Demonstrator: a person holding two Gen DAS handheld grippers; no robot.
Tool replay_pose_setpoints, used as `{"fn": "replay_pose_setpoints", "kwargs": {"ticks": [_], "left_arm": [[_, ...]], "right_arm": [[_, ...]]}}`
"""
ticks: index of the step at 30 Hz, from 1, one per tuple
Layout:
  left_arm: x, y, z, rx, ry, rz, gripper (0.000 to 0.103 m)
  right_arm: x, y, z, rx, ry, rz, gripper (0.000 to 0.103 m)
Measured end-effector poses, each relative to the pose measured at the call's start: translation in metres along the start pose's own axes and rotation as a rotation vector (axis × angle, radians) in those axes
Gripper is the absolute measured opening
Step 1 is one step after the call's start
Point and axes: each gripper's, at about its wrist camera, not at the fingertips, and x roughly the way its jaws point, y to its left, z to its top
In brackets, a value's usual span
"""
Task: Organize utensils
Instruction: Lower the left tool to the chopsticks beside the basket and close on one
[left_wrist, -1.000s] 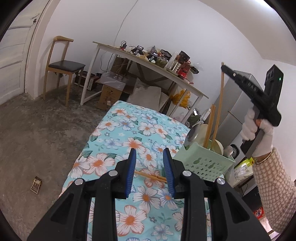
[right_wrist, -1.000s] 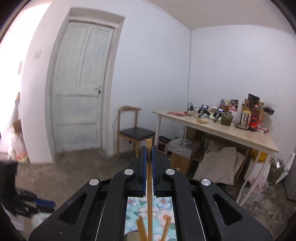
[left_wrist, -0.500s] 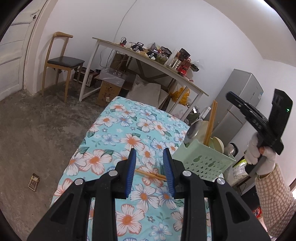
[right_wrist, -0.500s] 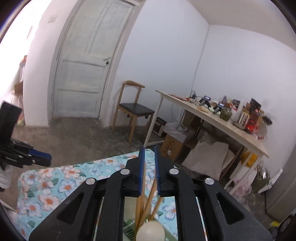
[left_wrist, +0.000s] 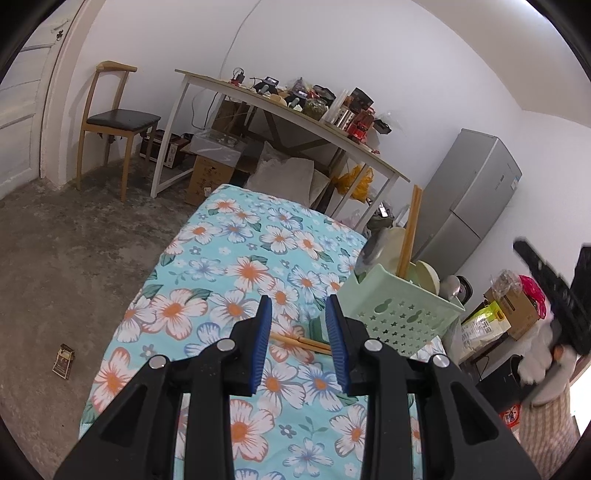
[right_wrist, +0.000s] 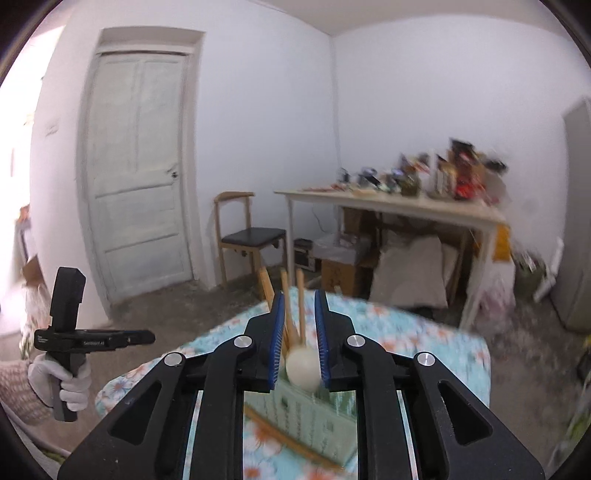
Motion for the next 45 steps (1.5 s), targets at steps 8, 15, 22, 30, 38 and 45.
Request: {"fn": "replay_pose_setpoints", "kwargs": {"ticks": [8, 15, 22, 30, 38, 45], "left_arm": [[0.016, -0.001, -0.008, -0.012, 0.058, 0.006, 0.029], [0.051, 0.017, -0.018, -0.163, 0.177, -0.062, 0.028], [0.121, 0.068, -0.038, -0.572, 0.346, -0.18, 0.028], [0.144, 0.098, -0.049, -0.81, 0.339, -0.244, 0.028], [0.15, 0.103, -0.053, -0.933, 0.329, -0.2, 0.027], [0.156, 0.104, -0.057, -0.979, 0.334, -0.107, 0.009]], "right_arm": [[-0.003, -0.02, -0.076, 0.278, 0.152, -0.063, 0.017], [0.011, -0.006, -0.13, 0.352, 0.288, -0.108, 0.019], [0.011, 0.011, -0.145, 0.33, 0.331, -0.119, 0.019], [0.003, -0.007, -0.148, 0.372, 0.321, -0.14, 0.019], [0.004, -0.013, -0.154, 0.416, 0.32, -0.125, 0.019], [0.003, -0.009, -0.156, 0.416, 0.32, -0.124, 0.019]]}}
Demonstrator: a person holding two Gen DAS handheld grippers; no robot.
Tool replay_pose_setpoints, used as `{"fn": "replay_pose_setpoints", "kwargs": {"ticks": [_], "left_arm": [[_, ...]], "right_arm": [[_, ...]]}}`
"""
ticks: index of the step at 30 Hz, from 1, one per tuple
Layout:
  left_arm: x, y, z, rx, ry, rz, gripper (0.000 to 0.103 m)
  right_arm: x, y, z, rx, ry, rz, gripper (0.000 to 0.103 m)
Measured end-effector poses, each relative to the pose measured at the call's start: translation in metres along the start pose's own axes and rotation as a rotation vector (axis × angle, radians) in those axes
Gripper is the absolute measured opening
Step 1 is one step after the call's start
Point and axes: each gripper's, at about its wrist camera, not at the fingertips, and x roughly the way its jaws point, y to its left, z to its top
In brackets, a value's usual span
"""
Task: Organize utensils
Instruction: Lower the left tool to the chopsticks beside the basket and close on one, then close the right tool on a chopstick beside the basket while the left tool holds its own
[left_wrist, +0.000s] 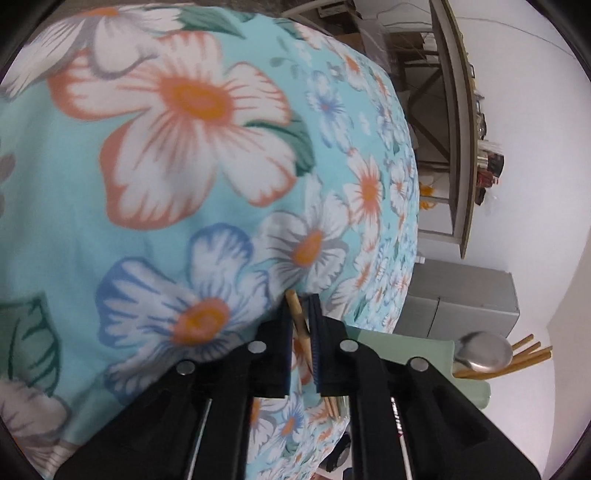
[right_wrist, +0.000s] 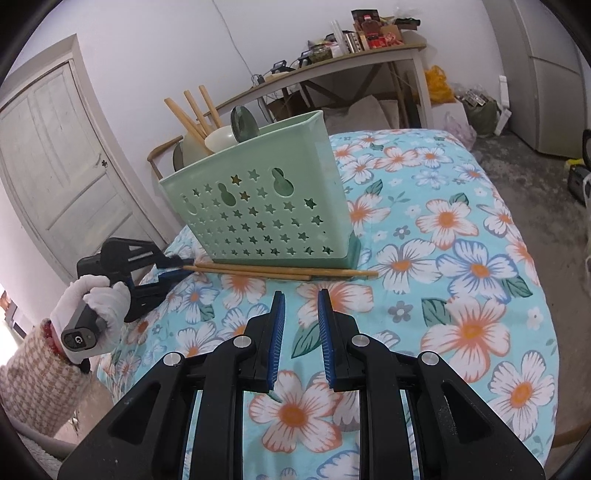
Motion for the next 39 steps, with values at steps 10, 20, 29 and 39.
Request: {"fn": "replay_pose_setpoints", "kwargs": {"ticks": [10, 20, 29, 39], "left_arm": [[-0.014, -0.01, -0.014, 0.137, -0.002, 0.05, 0.009], [-0.048, -0.005, -0.029, 0.316, 0.024, 0.094, 0.013], [-0.072, 0.007, -0.03, 0.36, 0.003, 0.136, 0.014], [-0.068, 0.007, -0.028, 0.361, 0.009, 0.131, 0.014]], "right_arm": [[-0.016, -0.004, -0.001, 0.001, -0.024, -0.026, 0.019], [-0.026, -0.018, 0.003, 0.039, -0.048, -0.039, 0.019], [-0.006, -0.029, 0.015, 0.172, -0.021, 0.015, 0.022], [0.042, 0.004, 0.032, -0.349, 0.042, -0.099, 0.028]]}}
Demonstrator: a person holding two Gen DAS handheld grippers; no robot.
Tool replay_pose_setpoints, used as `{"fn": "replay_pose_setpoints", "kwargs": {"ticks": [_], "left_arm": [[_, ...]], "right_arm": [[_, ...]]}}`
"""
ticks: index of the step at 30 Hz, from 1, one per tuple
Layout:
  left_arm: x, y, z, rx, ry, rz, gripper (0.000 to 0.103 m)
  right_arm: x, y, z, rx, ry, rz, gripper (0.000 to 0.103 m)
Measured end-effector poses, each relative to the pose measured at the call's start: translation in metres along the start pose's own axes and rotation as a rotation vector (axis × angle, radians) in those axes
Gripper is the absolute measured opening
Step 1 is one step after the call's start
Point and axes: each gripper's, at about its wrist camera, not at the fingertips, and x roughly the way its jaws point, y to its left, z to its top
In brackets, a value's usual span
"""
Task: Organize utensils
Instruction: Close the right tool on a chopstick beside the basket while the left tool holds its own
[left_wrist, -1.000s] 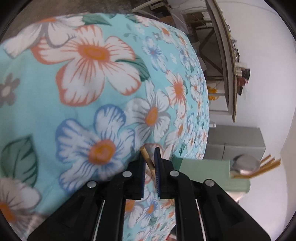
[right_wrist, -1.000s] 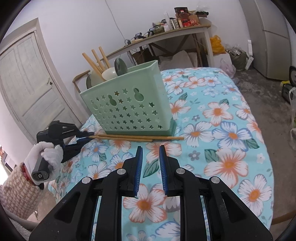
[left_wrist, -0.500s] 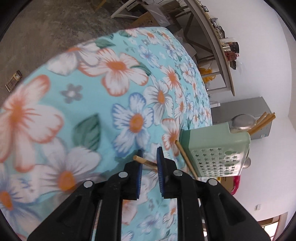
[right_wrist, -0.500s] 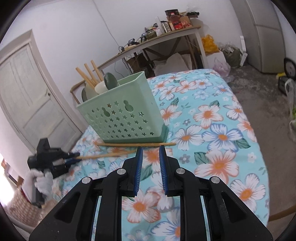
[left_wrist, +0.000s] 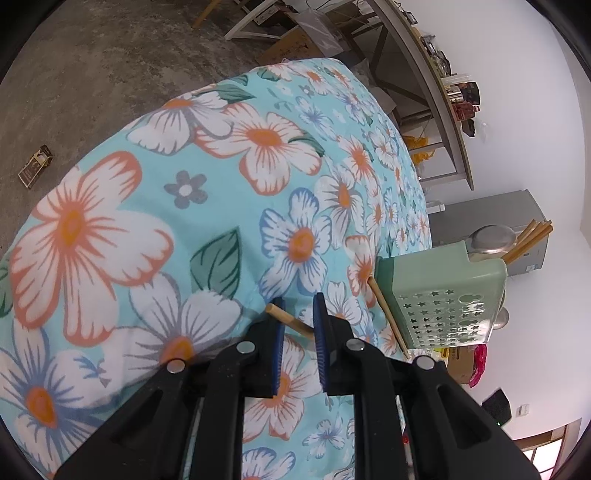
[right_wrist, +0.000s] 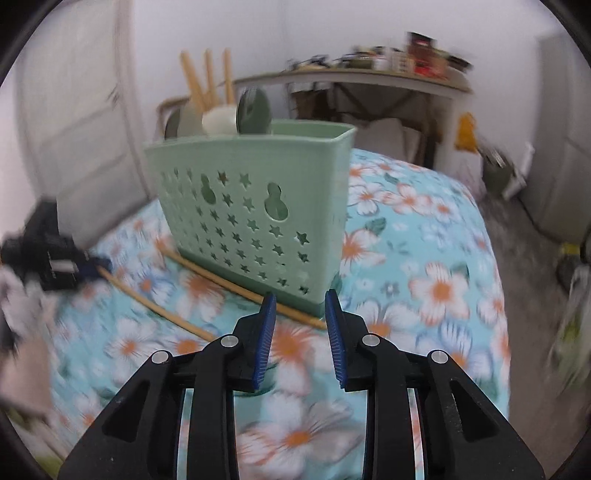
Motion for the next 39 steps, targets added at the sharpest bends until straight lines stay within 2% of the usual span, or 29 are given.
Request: {"fn": "replay_pose_setpoints", "kwargs": {"ticks": [4, 8, 10, 14, 16, 18, 21, 24, 27, 32, 34, 35, 37, 39], "left_arm": [[0.0, 0.001, 0.0, -0.008, -0.001, -0.008, 0.014], [0.001, 0.003, 0.0, -0.013, 0.001, -0.012, 0.014], [0.001, 0.004, 0.001, -0.019, 0.003, -0.017, 0.014], [-0.001, 0.007, 0.003, -0.031, 0.011, -0.024, 0.014], [-0.003, 0.008, 0.005, -0.031, 0.01, -0.02, 0.014], [-0.007, 0.007, 0.007, -0.026, 0.001, -0.014, 0.014], [-0.015, 0.008, 0.009, -0.019, -0.02, 0.002, 0.014], [-0.02, 0.011, 0.01, -0.029, -0.029, 0.006, 0.014], [-0.021, 0.013, 0.008, -0.042, -0.028, 0.004, 0.014], [-0.023, 0.013, 0.008, -0.048, -0.032, 0.007, 0.014], [-0.024, 0.013, 0.008, -0.048, -0.037, 0.01, 0.014], [-0.024, 0.014, 0.009, -0.05, -0.038, 0.011, 0.014], [-0.025, 0.016, 0.01, -0.051, -0.039, 0.011, 0.014], [-0.024, 0.017, 0.01, -0.054, -0.038, 0.011, 0.014]], "right_arm": [[0.023, -0.009, 0.008, -0.091, 0.08, 0.057, 0.03], [0.045, -0.018, 0.01, -0.09, 0.173, 0.127, 0.031], [0.051, -0.016, 0.007, -0.093, 0.212, 0.15, 0.032], [0.051, 0.0, -0.005, -0.155, 0.293, 0.198, 0.028], [0.045, 0.008, -0.009, -0.203, 0.296, 0.177, 0.027], [0.04, 0.006, -0.007, -0.2, 0.277, 0.17, 0.027], [0.035, -0.004, 0.004, -0.194, 0.232, 0.108, 0.027], [0.042, -0.012, 0.009, -0.187, 0.226, 0.1, 0.032], [0.053, -0.017, 0.007, -0.2, 0.255, 0.12, 0.036], [0.067, -0.018, -0.001, -0.165, 0.29, 0.18, 0.033], [0.06, -0.021, -0.001, -0.132, 0.295, 0.232, 0.022], [0.055, -0.019, -0.003, -0.126, 0.303, 0.275, 0.022], [0.047, -0.013, -0.006, -0.143, 0.313, 0.308, 0.022], [0.037, -0.002, -0.012, -0.154, 0.351, 0.408, 0.022]]}}
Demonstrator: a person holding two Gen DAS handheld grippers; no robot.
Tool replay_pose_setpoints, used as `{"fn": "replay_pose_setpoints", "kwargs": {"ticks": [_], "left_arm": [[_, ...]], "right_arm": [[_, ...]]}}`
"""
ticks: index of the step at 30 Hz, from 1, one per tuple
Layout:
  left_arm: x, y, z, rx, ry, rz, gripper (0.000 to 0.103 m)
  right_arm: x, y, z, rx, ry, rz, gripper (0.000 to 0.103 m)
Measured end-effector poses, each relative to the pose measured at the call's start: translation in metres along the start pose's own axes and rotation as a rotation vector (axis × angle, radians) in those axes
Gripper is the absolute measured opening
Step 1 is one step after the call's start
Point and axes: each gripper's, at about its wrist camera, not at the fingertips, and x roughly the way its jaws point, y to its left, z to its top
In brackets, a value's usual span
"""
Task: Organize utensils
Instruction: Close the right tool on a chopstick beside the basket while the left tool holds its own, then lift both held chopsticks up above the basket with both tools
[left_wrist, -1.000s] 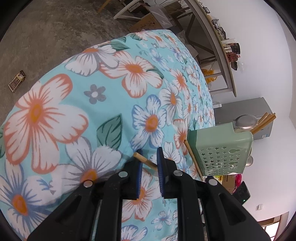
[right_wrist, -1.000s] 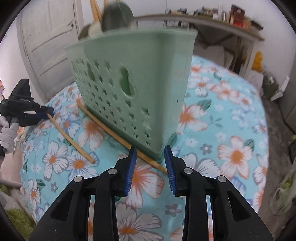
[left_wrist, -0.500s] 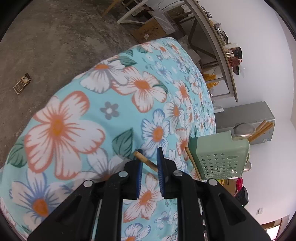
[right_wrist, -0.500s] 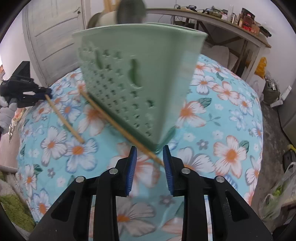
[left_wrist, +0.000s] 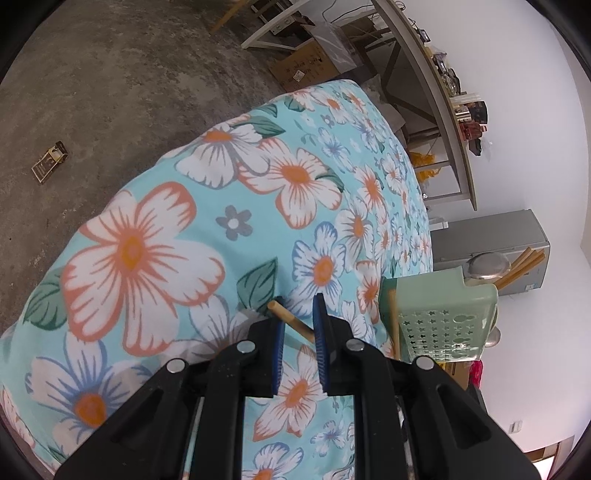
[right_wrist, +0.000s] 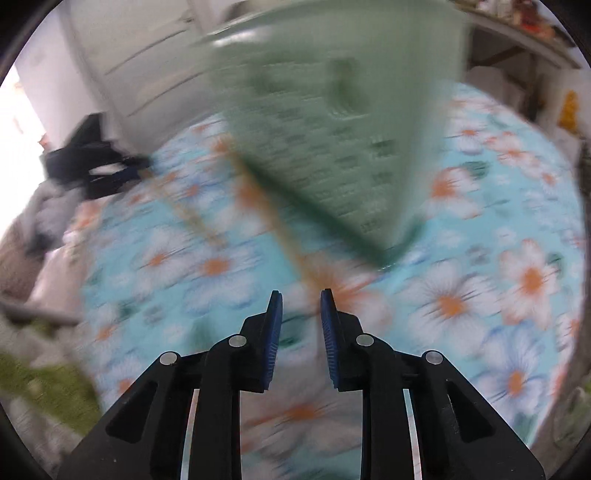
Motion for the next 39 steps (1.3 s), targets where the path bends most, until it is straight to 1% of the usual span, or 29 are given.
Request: {"fn": "replay_pose_setpoints", "kwargs": {"ticks": [2, 4, 5, 7, 9, 12, 13, 15, 17, 18, 20, 23, 24, 28, 30, 33, 35, 36, 37, 39], "left_arm": [[0.001, 0.001, 0.0, -0.003, 0.001, 0.0, 0.014], [0.002, 0.001, 0.001, -0.006, 0.001, -0.001, 0.014], [0.002, 0.002, 0.001, -0.006, 0.001, -0.001, 0.014], [0.002, 0.002, 0.001, -0.005, 0.001, -0.001, 0.014], [0.002, 0.002, 0.001, -0.006, 0.002, 0.0, 0.014], [0.002, 0.003, 0.001, -0.007, 0.001, -0.002, 0.014], [0.002, 0.003, 0.001, -0.008, 0.001, -0.002, 0.014], [0.003, 0.003, 0.001, -0.011, -0.001, -0.004, 0.014], [0.004, 0.003, 0.001, -0.012, -0.004, -0.002, 0.014], [0.004, 0.003, 0.0, -0.013, -0.004, -0.002, 0.014], [0.004, 0.003, 0.0, -0.011, -0.004, -0.003, 0.014], [0.006, 0.003, 0.0, -0.014, -0.001, -0.007, 0.014], [0.006, 0.003, 0.0, -0.015, 0.0, -0.009, 0.014], [0.008, 0.004, 0.0, -0.012, -0.001, -0.011, 0.014], [0.008, 0.005, 0.001, -0.012, 0.0, -0.014, 0.014], [0.009, 0.005, 0.002, -0.01, 0.0, -0.013, 0.014], [0.008, 0.005, 0.002, -0.006, -0.001, -0.011, 0.014], [0.009, 0.005, 0.002, -0.005, -0.003, -0.01, 0.014], [0.008, 0.004, 0.002, -0.003, -0.004, -0.008, 0.014], [0.008, 0.004, 0.002, -0.001, -0.006, -0.007, 0.014]], "right_arm": [[0.002, 0.02, -0.007, -0.05, 0.044, 0.051, 0.022], [0.002, 0.036, -0.01, -0.103, 0.067, 0.048, 0.022], [0.0, 0.042, -0.009, -0.119, 0.058, 0.043, 0.022], [-0.009, 0.043, -0.003, -0.113, 0.01, 0.024, 0.022], [-0.018, 0.038, 0.007, -0.088, -0.053, -0.045, 0.022], [-0.014, 0.031, 0.019, -0.095, -0.088, -0.137, 0.023], [-0.009, 0.03, 0.023, -0.109, -0.085, -0.154, 0.023], [0.007, 0.034, 0.028, -0.163, -0.055, -0.217, 0.023], [0.027, 0.036, 0.026, -0.211, 0.002, -0.289, 0.018], [0.034, 0.036, 0.024, -0.226, 0.024, -0.305, 0.015], [0.036, 0.037, 0.019, -0.218, 0.014, -0.304, 0.013], [0.023, 0.038, 0.013, -0.186, 0.001, -0.274, 0.009], [0.018, 0.038, 0.009, -0.177, 0.007, -0.255, 0.007], [0.0, 0.047, -0.01, -0.153, 0.031, -0.233, 0.004], [-0.007, 0.056, -0.023, -0.133, 0.052, -0.193, 0.004], [-0.015, 0.066, -0.033, -0.123, 0.08, -0.15, 0.005], [-0.026, 0.07, -0.033, -0.111, 0.057, -0.128, 0.007], [-0.028, 0.071, -0.026, -0.099, 0.034, -0.113, 0.01], [-0.033, 0.07, -0.019, -0.079, -0.007, -0.095, 0.012], [-0.038, 0.067, -0.005, -0.043, -0.071, -0.061, 0.012]]}}
